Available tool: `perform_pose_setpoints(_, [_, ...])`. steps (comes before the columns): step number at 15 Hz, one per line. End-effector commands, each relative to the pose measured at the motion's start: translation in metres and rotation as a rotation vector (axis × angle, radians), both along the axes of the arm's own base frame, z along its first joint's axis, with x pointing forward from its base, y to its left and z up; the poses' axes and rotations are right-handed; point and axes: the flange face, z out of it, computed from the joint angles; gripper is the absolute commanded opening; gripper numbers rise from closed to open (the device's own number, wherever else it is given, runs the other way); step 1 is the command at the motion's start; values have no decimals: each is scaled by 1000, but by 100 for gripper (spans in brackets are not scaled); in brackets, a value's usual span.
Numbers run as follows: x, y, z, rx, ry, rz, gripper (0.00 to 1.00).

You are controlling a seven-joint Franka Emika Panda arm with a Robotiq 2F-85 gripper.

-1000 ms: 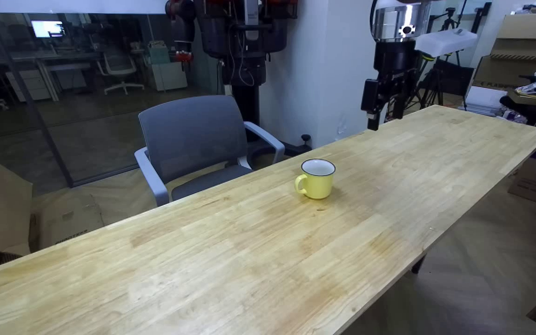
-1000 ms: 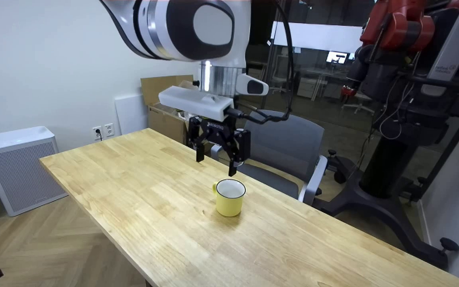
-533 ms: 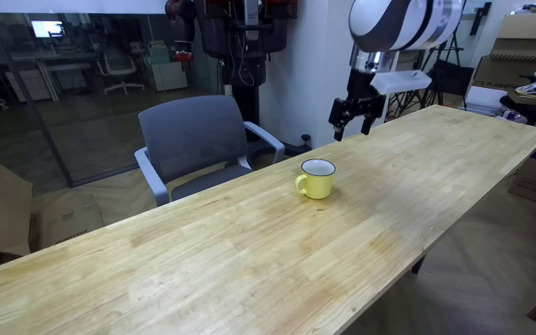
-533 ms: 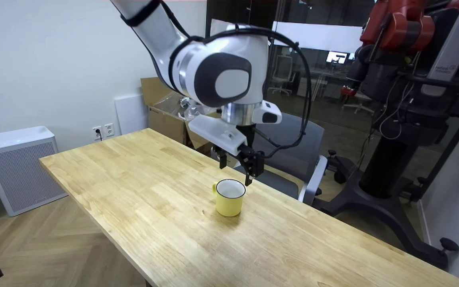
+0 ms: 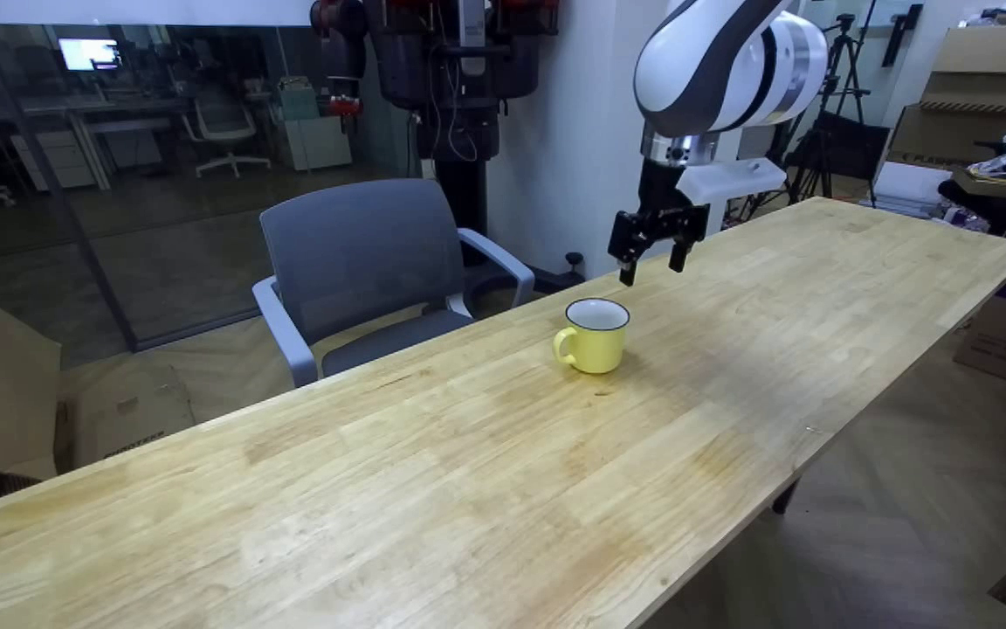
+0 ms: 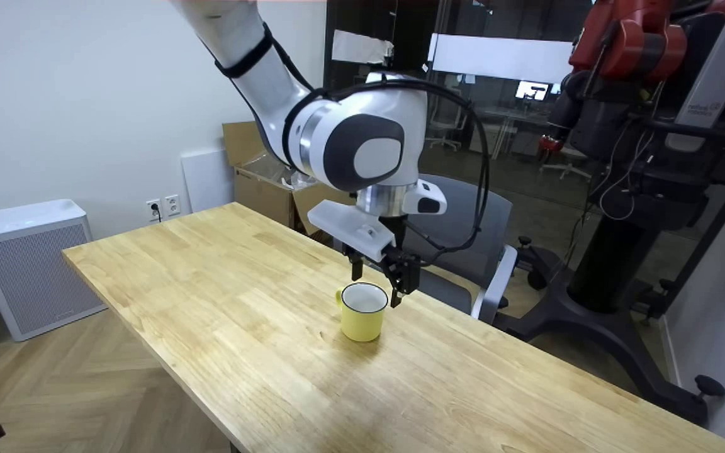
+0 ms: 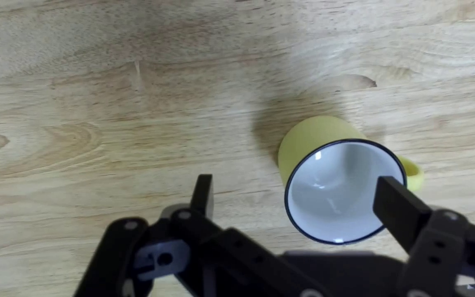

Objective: Move the yellow mug forwards

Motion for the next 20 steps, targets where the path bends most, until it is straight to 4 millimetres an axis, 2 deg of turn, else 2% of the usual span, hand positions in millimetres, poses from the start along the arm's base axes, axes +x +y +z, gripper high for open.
perform_pose_setpoints(1, [16, -5, -28, -3, 64, -8, 100])
perform_pose_setpoints(5, [23, -12, -62, -1, 147, -18, 100])
perform_pose_setpoints(8, [32, -16, -76, -7, 169, -21, 100])
perform_pose_setpoints(15, [62, -13, -64, -79, 46, 40, 100])
perform_pose_setpoints(20, [68, -10, -77, -84, 60, 60, 100])
